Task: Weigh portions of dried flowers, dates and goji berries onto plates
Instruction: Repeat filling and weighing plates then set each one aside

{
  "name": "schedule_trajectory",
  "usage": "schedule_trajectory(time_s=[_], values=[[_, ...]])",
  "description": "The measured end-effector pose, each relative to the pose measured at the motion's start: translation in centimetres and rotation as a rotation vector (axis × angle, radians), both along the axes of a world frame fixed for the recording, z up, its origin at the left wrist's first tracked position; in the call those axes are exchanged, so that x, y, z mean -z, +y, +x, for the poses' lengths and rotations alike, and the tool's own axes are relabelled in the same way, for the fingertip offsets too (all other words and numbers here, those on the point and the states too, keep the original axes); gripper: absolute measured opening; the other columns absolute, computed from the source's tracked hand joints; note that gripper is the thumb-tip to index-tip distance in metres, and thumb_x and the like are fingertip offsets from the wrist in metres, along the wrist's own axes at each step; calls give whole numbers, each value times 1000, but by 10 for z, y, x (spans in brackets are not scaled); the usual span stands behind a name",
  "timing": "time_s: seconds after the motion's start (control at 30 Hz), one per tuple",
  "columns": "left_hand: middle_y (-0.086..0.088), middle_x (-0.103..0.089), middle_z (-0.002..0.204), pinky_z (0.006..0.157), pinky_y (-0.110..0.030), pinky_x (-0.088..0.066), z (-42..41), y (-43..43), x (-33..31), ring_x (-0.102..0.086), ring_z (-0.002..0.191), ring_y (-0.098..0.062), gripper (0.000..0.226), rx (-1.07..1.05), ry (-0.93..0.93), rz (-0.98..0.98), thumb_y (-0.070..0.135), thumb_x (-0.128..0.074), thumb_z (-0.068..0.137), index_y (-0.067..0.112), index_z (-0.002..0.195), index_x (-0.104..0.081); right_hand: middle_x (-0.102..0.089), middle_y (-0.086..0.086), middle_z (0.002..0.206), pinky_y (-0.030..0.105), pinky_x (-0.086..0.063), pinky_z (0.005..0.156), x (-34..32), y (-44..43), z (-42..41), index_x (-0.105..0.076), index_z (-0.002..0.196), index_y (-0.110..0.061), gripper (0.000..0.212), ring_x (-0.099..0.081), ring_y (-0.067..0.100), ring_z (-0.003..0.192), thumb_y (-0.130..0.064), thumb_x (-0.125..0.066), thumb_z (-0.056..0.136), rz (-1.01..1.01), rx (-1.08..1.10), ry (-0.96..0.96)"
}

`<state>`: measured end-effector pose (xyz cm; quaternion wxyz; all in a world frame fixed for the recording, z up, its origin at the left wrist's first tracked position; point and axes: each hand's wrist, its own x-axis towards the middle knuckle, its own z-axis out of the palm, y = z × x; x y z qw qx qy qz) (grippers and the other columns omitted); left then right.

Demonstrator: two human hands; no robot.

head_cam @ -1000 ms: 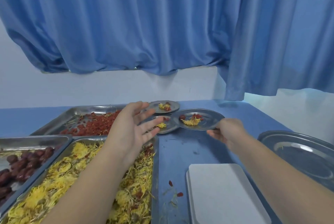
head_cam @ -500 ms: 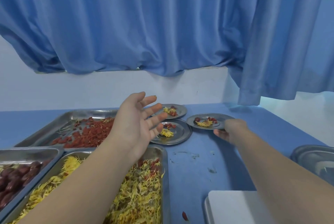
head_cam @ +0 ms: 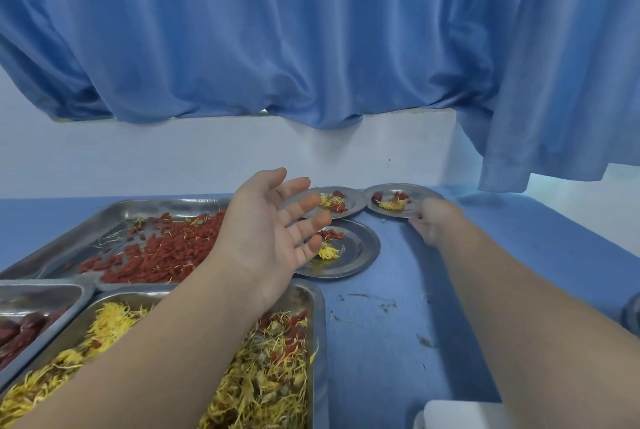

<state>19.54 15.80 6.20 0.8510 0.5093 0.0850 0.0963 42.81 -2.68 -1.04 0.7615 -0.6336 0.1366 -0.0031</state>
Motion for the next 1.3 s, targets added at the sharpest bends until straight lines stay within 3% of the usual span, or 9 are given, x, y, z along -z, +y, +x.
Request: schedule_trajectory(time_s=[0.07, 0.2, 0.3, 0.43, 0.63, 0.73, 1.0, 1.13, 1.3], values=[[-6, -68, 100, 60, -30, -47, -3, -2, -2, -67, 76, -22, 32, 8, -5, -5, 39, -49, 92, 14, 104, -66, -54, 8, 116, 26, -46, 90, -3, 2, -2, -43, 138, -2, 42, -55, 17, 99, 4, -41, 96, 23, -38, 21], [-7, -69, 96, 60, -30, -47, -15, -11, -9, -68, 72, -22, 31, 20, -15, -39, 38, -49, 92, 14, 102, -66, -46, 15, 140, 34, -46, 101, -18, -6, -21, -48, 132, 2, 39, -49, 28, 126, 6, -46, 94, -93, -119, 28], [-7, -67, 95, 58, -29, -46, -30, -22, -18, -68, 70, -23, 31, 37, -18, -62, 37, -50, 91, 13, 102, -66, -53, 18, 126, 36, -52, 93, -37, -13, -48, -53, 114, 1, 23, -58, 31, 113, 7, -51, 92, -129, -171, 19], [-7, -65, 94, 60, -30, -43, -51, -41, -28, -65, 69, -22, 29, 63, -23, -69, 36, -51, 91, 14, 100, -65, -57, 18, 96, 32, -58, 65, -70, -23, -100, -53, 100, 3, 8, -58, 27, 72, 4, -49, 93, -78, -286, -22], [-3, -64, 80, 60, -29, -41, -87, -77, -27, -61, 61, -19, 20, 133, -14, -80, 33, -52, 90, 16, 93, -63, -60, 21, 100, 35, -58, 77, -109, -62, -203, -54, 106, 3, 16, -67, 34, 90, -3, -57, 91, 5, -423, -145], [-1, -64, 74, 60, -29, -38, -106, -93, -19, -60, 59, -17, 18, 190, -9, -66, 32, -53, 90, 17, 91, -63, -62, 15, 85, 34, -61, 73, -118, -93, -255, -59, 96, -2, 7, -69, 30, 78, -1, -60, 89, -1, -447, -256], [1, -65, 74, 59, -28, -41, -150, -109, 5, -61, 60, -15, 17, 193, -10, -48, 26, -60, 81, 17, 94, -67, -70, 8, 86, 36, -53, 74, -84, -173, -337, -66, 91, -19, 10, -65, 23, 73, -10, -64, 87, -598, -162, -472], [-1, -64, 76, 60, -30, -41, -164, -101, 16, -60, 60, -15, 18, 139, -13, -35, 25, -61, 81, 17, 96, -68, -69, -14, 77, 4, -40, 67, -46, -202, -348, -66, 82, -29, 13, -59, -6, 75, -16, -65, 87, -963, -50, -555], [-1, -62, 78, 64, -31, -38, -175, -92, 31, -57, 63, -16, 16, 86, 6, -115, 27, -52, 90, 17, 96, -64, -63, -28, 83, -2, -35, 69, -21, -219, -356, -67, 93, -34, 11, -53, -21, 80, -26, -63, 86, -1174, -85, -539]])
